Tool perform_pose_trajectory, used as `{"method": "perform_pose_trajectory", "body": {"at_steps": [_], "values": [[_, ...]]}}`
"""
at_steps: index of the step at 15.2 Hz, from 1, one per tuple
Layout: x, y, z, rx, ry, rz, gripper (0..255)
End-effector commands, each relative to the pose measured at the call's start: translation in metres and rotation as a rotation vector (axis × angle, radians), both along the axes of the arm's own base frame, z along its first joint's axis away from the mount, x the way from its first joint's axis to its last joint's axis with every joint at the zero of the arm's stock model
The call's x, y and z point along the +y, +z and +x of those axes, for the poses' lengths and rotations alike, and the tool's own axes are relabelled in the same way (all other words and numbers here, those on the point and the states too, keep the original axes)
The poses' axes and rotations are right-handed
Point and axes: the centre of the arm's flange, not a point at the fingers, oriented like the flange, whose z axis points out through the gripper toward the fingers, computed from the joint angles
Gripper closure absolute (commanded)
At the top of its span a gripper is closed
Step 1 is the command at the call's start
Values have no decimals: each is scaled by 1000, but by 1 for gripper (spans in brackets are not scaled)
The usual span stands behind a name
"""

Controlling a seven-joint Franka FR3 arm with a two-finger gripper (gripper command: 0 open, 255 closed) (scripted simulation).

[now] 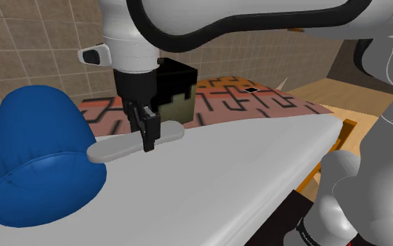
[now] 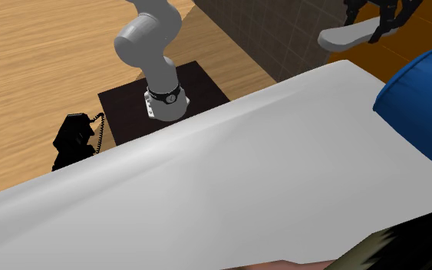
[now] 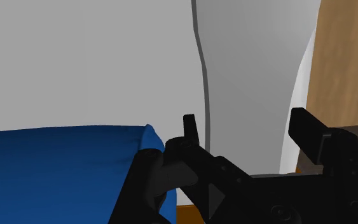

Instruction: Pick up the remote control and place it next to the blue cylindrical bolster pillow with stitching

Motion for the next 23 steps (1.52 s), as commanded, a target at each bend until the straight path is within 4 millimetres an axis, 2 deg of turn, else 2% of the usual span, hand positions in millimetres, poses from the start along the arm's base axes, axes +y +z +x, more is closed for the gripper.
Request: {"method": "perform_pose_trajectory", "body": {"at_steps": [1, 23], "values": [[-1, -11, 0, 0, 0, 1, 255], [-1, -127, 0, 0, 0, 1, 255]]}}
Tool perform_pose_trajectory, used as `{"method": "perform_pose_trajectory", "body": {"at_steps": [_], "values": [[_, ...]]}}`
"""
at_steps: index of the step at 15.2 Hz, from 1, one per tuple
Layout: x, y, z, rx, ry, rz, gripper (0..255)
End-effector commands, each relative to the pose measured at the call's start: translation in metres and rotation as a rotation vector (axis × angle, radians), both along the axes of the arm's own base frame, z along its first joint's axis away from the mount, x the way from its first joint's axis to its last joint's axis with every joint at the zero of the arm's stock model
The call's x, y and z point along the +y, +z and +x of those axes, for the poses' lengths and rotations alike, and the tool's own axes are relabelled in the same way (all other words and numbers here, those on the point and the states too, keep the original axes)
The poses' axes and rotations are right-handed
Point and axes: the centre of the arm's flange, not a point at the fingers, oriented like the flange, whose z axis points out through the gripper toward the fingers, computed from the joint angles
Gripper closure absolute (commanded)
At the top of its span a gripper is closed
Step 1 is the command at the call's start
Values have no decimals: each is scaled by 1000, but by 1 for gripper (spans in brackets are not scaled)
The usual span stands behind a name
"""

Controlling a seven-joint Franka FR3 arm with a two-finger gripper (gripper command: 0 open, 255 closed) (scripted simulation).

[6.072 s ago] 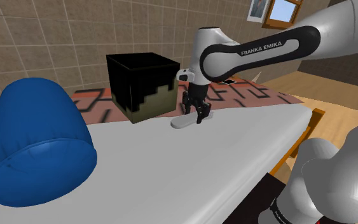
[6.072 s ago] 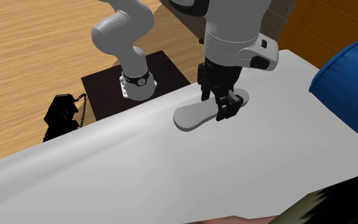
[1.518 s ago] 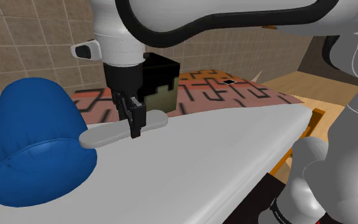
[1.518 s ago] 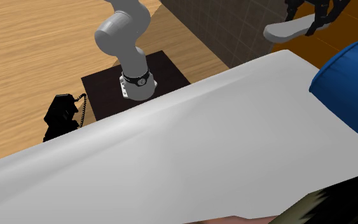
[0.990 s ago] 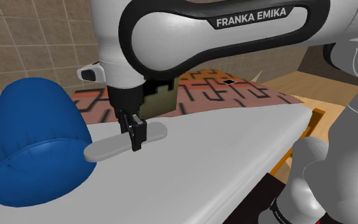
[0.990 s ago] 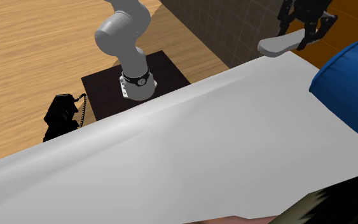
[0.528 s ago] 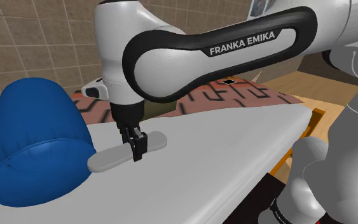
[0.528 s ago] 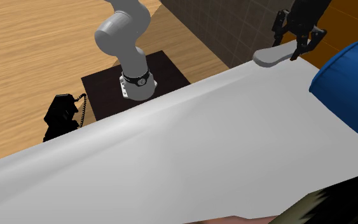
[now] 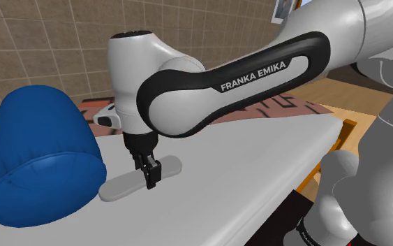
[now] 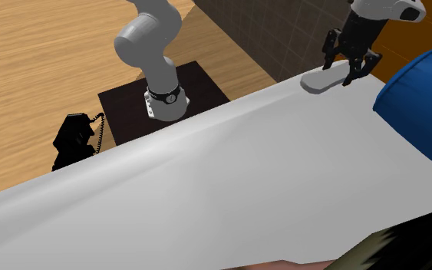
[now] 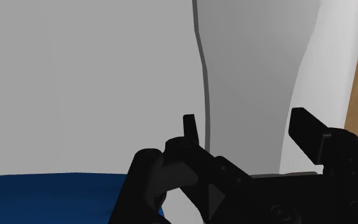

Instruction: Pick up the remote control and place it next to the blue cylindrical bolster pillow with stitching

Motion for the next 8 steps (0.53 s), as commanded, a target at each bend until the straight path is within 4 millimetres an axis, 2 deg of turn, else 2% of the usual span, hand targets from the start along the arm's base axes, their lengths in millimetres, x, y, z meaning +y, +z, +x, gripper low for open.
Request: {"method": "perform_pose_trajectory", "body": {"at_steps": [1, 8], "values": [[-1, -10, 0, -1, 0, 1, 255], [-1, -47, 0, -1, 0, 1, 255]]}}
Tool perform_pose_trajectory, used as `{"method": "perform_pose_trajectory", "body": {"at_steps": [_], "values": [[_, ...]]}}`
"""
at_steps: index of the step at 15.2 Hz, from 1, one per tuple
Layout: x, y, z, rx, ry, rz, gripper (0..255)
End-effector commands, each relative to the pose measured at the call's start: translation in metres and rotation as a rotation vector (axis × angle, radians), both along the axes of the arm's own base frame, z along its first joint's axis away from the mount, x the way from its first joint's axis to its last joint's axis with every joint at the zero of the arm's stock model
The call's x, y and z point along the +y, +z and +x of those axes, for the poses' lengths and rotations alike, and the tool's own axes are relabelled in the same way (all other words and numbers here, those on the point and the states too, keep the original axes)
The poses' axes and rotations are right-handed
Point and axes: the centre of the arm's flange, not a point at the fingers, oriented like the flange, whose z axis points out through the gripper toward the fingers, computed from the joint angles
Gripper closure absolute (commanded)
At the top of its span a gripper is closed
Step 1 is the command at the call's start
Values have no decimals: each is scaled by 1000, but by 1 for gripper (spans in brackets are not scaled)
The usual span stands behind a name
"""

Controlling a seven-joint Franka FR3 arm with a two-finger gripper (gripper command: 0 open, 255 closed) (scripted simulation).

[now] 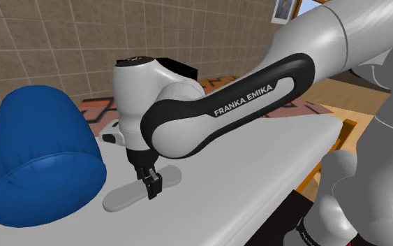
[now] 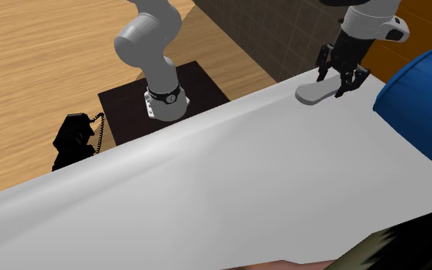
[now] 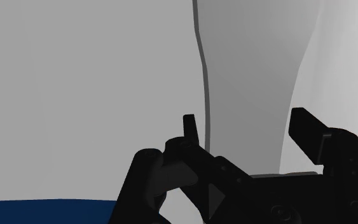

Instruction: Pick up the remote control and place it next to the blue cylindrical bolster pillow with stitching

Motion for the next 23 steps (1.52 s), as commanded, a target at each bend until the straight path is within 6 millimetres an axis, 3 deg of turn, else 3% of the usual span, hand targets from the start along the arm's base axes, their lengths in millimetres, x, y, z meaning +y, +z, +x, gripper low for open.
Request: {"method": "perform_pose_trajectory", "body": {"at_steps": [1, 13, 20, 21, 23], "values": [[0, -10, 0, -1, 0, 1, 255], [0, -71, 0, -1, 0, 1, 255], [0, -71, 0, -1, 0, 1, 255], [0, -71, 0, -1, 0, 1, 0], [0, -71, 0, -1, 0, 1, 0]]}}
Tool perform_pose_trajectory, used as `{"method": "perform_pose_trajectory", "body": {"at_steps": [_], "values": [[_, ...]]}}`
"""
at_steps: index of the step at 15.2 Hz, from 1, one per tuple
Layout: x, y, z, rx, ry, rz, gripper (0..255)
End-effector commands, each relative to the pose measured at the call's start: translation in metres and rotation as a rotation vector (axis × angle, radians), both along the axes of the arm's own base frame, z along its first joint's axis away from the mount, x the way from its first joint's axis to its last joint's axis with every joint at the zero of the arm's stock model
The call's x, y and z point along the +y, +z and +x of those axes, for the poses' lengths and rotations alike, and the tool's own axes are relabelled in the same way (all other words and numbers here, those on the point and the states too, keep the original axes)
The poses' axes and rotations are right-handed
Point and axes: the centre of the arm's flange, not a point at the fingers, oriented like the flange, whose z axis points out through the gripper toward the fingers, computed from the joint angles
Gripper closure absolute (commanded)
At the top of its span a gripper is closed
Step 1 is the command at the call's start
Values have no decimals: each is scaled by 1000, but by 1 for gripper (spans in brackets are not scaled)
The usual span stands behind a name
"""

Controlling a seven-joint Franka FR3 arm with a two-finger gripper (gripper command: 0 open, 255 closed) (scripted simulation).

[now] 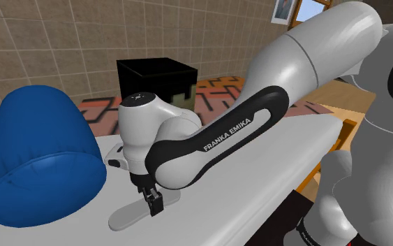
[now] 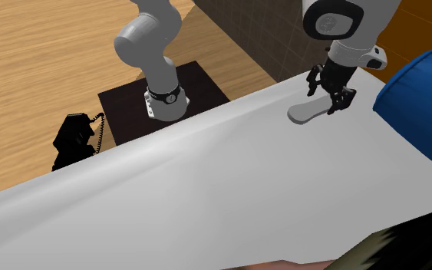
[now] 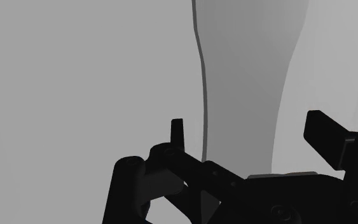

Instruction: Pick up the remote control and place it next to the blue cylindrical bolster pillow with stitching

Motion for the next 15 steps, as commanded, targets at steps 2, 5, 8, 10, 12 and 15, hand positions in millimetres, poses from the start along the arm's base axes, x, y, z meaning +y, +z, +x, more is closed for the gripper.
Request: {"method": "perform_pose_trajectory", "body": {"at_steps": [2, 5, 8, 10, 12, 15], "values": [[0, 0, 0, 0, 0, 0, 0], [0, 26, -1, 0, 0, 0, 0], [1, 50, -1, 0, 0, 0, 0], [1, 50, -1, 0, 0, 0, 0], [1, 50, -1, 0, 0, 0, 0], [1, 50, -1, 0, 0, 0, 0]]}}
